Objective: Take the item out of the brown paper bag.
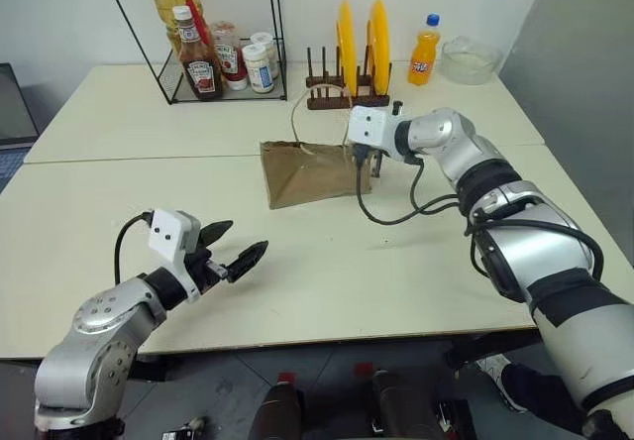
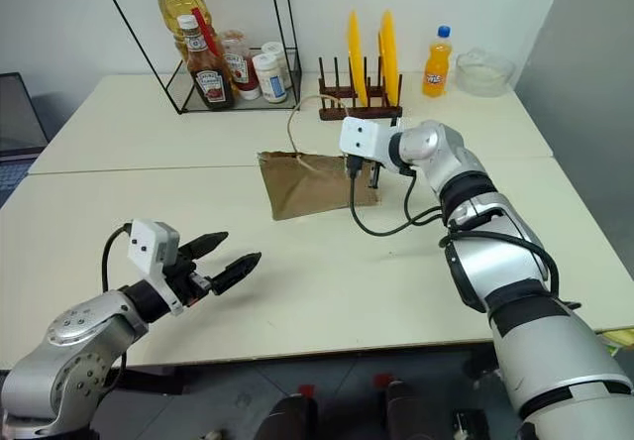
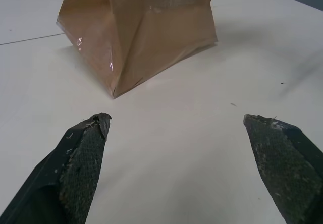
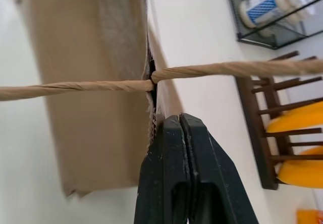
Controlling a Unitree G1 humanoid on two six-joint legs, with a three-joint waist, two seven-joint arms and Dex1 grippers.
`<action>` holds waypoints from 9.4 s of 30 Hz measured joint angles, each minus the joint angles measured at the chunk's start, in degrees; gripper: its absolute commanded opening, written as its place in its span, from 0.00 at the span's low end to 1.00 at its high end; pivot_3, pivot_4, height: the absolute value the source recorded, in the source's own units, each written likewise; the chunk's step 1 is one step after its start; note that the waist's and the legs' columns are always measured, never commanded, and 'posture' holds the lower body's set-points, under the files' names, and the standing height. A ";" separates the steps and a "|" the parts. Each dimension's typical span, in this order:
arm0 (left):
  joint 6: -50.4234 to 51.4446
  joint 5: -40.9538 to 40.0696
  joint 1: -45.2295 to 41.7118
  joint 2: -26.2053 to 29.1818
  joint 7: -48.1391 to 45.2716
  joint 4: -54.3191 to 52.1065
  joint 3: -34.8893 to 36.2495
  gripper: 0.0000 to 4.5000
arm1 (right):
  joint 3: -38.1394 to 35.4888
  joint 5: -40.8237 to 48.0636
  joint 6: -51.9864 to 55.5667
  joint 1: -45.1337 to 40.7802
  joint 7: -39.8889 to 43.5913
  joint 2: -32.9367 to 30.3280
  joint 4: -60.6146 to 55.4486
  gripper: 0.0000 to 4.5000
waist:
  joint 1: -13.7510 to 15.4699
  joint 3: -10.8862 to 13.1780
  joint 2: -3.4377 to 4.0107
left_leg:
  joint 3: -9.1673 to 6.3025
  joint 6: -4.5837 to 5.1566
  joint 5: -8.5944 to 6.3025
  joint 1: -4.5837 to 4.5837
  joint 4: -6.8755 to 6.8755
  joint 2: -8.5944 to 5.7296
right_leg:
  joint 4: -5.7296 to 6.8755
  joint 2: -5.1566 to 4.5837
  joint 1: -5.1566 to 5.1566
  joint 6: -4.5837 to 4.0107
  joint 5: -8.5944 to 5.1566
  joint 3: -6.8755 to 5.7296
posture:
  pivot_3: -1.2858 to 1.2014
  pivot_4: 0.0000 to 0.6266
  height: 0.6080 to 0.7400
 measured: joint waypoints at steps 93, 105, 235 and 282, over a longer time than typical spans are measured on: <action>-6.46 3.27 5.25 7.54 -18.79 5.68 -15.54 1.00 | 2.20 27.79 -1.27 55.37 12.86 -16.51 -68.94 0.99 | 1.62 0.04 0.08 | -0.03 0.01 -0.01 0.72 -0.29 0.06 | -0.79 0.08 0.91 0.12 0.01 -0.04 | 0.52 0.24 1.00; -7.69 3.48 6.22 7.63 -18.99 5.76 -15.44 1.00 | 2.56 27.57 -10.51 57.37 17.97 -21.50 -68.53 0.99 | 1.61 0.04 0.08 | -0.01 0.01 -0.02 0.74 -0.30 0.08 | -0.80 0.07 0.91 0.12 0.01 -0.02 | 0.52 0.24 1.00; -13.19 10.75 3.80 6.55 -14.12 6.89 -21.51 0.83 | -4.44 27.76 19.03 22.68 -3.74 1.15 -52.10 0.00 | -0.48 -0.56 1.00 | -0.10 0.06 -0.04 1.66 -1.39 0.52 | -1.57 0.27 1.69 -0.09 -0.14 0.00 | 0.52 0.24 1.00; 4.56 14.48 -34.95 -0.43 -2.33 5.79 -32.90 0.99 | -4.95 25.44 12.58 17.14 -4.10 1.75 -37.40 0.00 | 0.29 0.15 0.49 | 0.05 -0.12 -0.05 0.68 -0.94 0.81 | -1.25 0.81 0.72 -0.23 0.03 0.08 | 0.52 0.24 1.00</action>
